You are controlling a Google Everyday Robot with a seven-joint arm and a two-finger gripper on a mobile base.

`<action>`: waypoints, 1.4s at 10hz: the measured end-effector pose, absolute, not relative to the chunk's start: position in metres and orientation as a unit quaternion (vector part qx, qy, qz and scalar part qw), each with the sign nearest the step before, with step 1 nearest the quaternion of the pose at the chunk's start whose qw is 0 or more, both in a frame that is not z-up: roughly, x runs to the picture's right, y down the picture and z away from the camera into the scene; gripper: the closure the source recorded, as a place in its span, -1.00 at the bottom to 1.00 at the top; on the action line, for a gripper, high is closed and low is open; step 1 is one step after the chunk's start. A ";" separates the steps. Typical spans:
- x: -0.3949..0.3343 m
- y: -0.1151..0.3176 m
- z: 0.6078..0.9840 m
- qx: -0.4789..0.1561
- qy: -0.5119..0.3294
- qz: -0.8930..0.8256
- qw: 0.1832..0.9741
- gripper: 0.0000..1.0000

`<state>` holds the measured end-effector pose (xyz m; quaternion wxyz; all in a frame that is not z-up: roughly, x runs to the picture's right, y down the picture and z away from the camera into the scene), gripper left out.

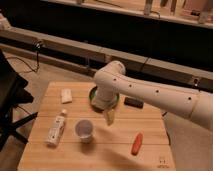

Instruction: Pick up the ceramic cup

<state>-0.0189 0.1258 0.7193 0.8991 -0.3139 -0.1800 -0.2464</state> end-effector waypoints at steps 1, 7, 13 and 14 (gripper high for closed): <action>-0.018 0.125 0.717 -0.309 -0.183 -0.247 0.900 -0.60; -0.029 0.145 0.702 -0.270 -0.291 -0.429 0.812 -0.60; -0.039 0.170 0.702 -0.290 -0.291 -0.520 0.749 -0.60; -0.039 0.173 0.703 -0.295 -0.288 -0.525 0.745 -0.60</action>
